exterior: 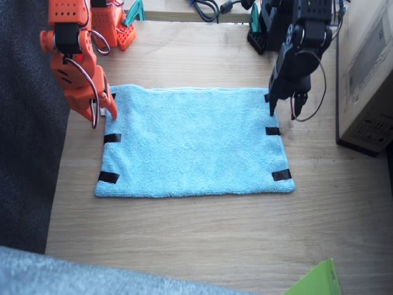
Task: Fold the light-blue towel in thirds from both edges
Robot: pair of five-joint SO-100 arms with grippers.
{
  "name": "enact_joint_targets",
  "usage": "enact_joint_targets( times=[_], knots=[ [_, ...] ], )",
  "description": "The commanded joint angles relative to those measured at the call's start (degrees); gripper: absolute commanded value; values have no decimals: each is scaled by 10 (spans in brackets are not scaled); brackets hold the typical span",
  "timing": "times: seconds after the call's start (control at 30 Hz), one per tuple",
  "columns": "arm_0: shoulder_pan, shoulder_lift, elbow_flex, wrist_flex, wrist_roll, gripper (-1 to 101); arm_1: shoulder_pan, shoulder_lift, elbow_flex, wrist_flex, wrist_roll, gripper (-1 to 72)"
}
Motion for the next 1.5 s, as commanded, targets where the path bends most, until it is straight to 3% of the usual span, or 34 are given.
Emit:
enact_joint_targets(
  times=[0.0, 1.47],
  knots=[
    [9, -3, -25, 17, 11, 319, 4, 39, 2, 9, 4, 252],
    [-8, -33, -33, 50, 16, 310, 8, -25, 33, -25, -2, 252]
  ],
)
